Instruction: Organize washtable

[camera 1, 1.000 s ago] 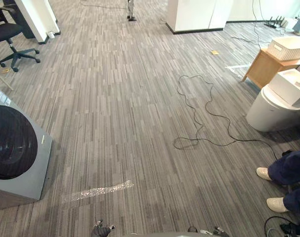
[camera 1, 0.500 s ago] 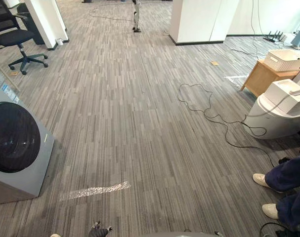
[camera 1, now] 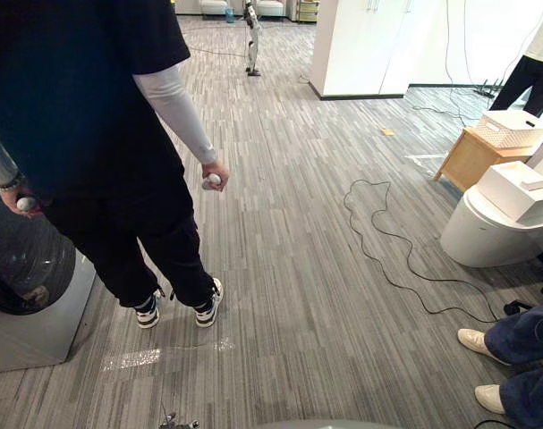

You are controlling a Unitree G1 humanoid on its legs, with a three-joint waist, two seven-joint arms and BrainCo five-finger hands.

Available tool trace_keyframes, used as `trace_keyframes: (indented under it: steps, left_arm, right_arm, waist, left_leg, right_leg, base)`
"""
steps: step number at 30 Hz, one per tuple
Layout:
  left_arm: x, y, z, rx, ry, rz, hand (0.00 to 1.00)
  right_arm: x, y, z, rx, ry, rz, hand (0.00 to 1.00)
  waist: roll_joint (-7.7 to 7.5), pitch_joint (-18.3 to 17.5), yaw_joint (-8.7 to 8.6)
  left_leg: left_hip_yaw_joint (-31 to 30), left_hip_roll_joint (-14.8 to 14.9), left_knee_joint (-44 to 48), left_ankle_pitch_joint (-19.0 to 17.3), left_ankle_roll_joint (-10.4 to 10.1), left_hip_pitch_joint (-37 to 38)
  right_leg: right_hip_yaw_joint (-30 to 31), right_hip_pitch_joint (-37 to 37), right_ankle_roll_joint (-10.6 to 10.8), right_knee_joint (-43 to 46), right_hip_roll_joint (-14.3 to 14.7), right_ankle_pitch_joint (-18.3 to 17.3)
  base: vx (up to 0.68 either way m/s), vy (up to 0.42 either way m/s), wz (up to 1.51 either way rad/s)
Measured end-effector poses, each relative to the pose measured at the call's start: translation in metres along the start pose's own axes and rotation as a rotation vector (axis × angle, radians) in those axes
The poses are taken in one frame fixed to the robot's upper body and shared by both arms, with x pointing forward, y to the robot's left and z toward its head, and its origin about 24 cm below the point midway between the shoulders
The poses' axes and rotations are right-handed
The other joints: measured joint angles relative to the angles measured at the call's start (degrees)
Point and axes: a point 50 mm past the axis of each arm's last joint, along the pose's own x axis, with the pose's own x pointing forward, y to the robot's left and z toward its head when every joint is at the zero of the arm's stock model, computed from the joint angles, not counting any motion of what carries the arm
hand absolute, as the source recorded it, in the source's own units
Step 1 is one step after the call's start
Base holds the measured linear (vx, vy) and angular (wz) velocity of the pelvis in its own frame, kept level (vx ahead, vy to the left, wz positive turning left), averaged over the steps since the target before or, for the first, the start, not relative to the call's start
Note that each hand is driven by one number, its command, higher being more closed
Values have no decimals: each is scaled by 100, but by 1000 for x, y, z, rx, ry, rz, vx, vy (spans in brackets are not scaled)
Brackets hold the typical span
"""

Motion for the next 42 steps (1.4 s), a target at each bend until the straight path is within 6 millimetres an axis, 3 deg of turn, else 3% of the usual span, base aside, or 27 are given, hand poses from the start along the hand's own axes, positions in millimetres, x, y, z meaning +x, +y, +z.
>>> trace_keyframes:
  steps: [9, 12, 17, 19, 21, 22, 23, 24, 25, 27, 29, 31, 33, 34, 36, 37, 39, 41, 42]
  left_arm:
    - [-1, -4, -6, 28, 20, -29, 0]
    - [-2, -6, -8, 29, 26, -34, 0]
    - [-3, -7, -13, -23, 44, -24, 0]
    - [-5, -5, -18, -67, 59, -15, 0]
    - [-8, -2, -27, -139, 84, 8, 0]
    - [-9, -2, -30, -151, 93, 11, 0]
    - [-10, -2, -32, -152, 100, 13, 0]
    - [-9, -3, -30, -150, 96, 9, 0]
    - [-11, -6, -34, -147, 105, 0, 0]
    - [-14, -12, -41, -118, 125, -24, 0]
    - [-16, -17, -46, -95, 141, -43, 0]
    - [-16, -17, -47, -86, 148, -47, 0]
    - [-17, -12, -51, -80, 158, -37, 0]
    - [-18, -5, -56, -71, 176, -23, 0]
    - [-13, 1, -47, -60, 157, -10, 0]
    - [-11, 6, -43, -51, 146, -5, 0]
    - [-10, 6, -39, -28, 132, -16, 0]
    - [-9, 6, -38, -4, 130, -30, 0]
    - [-8, 4, -34, 24, 118, -42, 0]
  right_arm:
    - [-1, -4, -4, 30, 22, -16, 0]
    - [-1, -7, -5, 67, 28, -32, 0]
    - [-1, -10, -4, 155, 20, -38, 0]
    - [1, -9, 4, 166, -1, -36, 0]
    - [1, -12, 7, 166, -13, -42, 0]
    - [1, -11, 8, 167, -16, -42, 0]
    - [0, -12, 3, 169, -4, -47, 0]
    - [-1, -13, 1, 170, 1, -50, 0]
    - [0, -18, 3, 165, -1, -61, 0]
    - [2, -22, 15, 153, -29, -65, 0]
    - [4, -19, 22, 146, -45, -56, 0]
    - [4, -19, 22, 127, -44, -51, 0]
    - [2, -19, 15, 114, -26, -49, 0]
    - [0, -18, 1, 123, 13, -50, 0]
    - [-1, -15, -5, 166, 28, -49, 0]
    - [-2, -14, -9, 179, 43, -41, 0]
    - [-2, -13, -9, 179, 40, -33, 0]
    - [-1, -12, -7, 179, 32, -32, 0]
    - [-1, -12, -5, 170, 20, -32, 0]
  waist:
    - [36, 70, 17]
    - [77, 93, 7]
    - [186, 202, 8]
    - [251, 342, 10]
    - [260, 474, 50]
    - [269, 482, 17]
    - [286, 519, 6]
    - [230, 510, 32]
    - [308, 567, 48]
    - [420, 639, 59]
    - [517, 650, 77]
    - [523, 616, 193]
    - [424, 430, 196]
    - [256, 202, 178]
    - [26, 271, 164]
    - [-62, 269, 158]
    - [-8, 274, 45]
    - [46, 287, 14]
    - [67, 320, -12]
  left_leg:
    - [-10, 79, 385, -126, 57, 116]
    - [-24, 107, 408, -183, 29, 60]
    - [-52, 202, 608, -230, -7, -170]
    - [-36, 380, 1450, -654, -115, -511]
    - [-32, 703, 2985, -1235, -136, -1068]
    - [41, 768, 3402, -1240, -97, -1272]
    - [188, 924, 4167, -988, 22, -1695]
    - [280, 952, 4357, -1008, 38, -1794]
    - [375, 988, 4338, -1023, 17, -1960]
    - [418, 926, 3854, -1005, -2, -2213]
    - [259, 763, 2730, -849, -204, -2350]
    - [257, 719, 2547, -461, -66, -2369]
    - [303, 466, 2972, -651, 258, -2533]
    - [356, 187, 3048, -922, 385, -2518]
    - [341, -230, 3150, -1230, 570, -2154]
    - [271, -436, 3146, -1366, 683, -1829]
    - [4, -564, 3044, -1650, 818, -1209]
    - [-186, -561, 2521, -1668, 828, -502]
    - [-286, -481, 2140, -1639, 785, -125]
  right_leg:
    - [93, 156, -104, 415, 9, -218]
    - [127, -3, -48, 625, 10, -324]
    - [432, -422, -152, 1334, 79, -668]
    - [777, -792, -391, 2522, 272, -1284]
    - [793, -888, -506, 3305, 458, -2177]
    - [702, -838, -514, 3347, 458, -2255]
    - [594, -760, -563, 3334, 409, -2339]
    - [555, -665, -540, 3306, 367, -2357]
    - [525, -558, -530, 3219, 339, -2396]
    - [530, -506, -477, 3151, 272, -2438]
    - [567, -482, -392, 3051, 242, -2511]
    - [722, -407, -299, 2932, 232, -2601]
    - [780, -214, -168, 2721, 5, -2709]
    - [900, -255, -6, 3015, -230, -2757]
    - [1355, -639, 48, 4604, -537, -2553]
    - [1619, -912, -16, 5644, -593, -1970]
    - [1435, -1210, -160, 6971, -618, -1284]
    - [908, -1457, -562, 7476, -535, -1574]
    - [530, -1661, -644, 7339, -392, -1813]
  base:
    - [-83, -24, 0]
    - [-137, -36, 1]
    - [-68, -56, 4]
    - [-6, -123, 10]
    - [36, -224, 14]
    - [21, -196, 51]
    - [21, -106, 57]
    - [49, -142, 59]
    - [95, -59, 29]
    - [115, 31, 9]
    - [173, 125, -15]
    - [327, 236, -29]
    - [419, 253, -5]
    - [623, 287, 32]
    - [656, 275, 50]
    - [321, 132, 49]
    - [511, 109, 56]
    - [590, 56, 32]
    - [309, 5, 18]
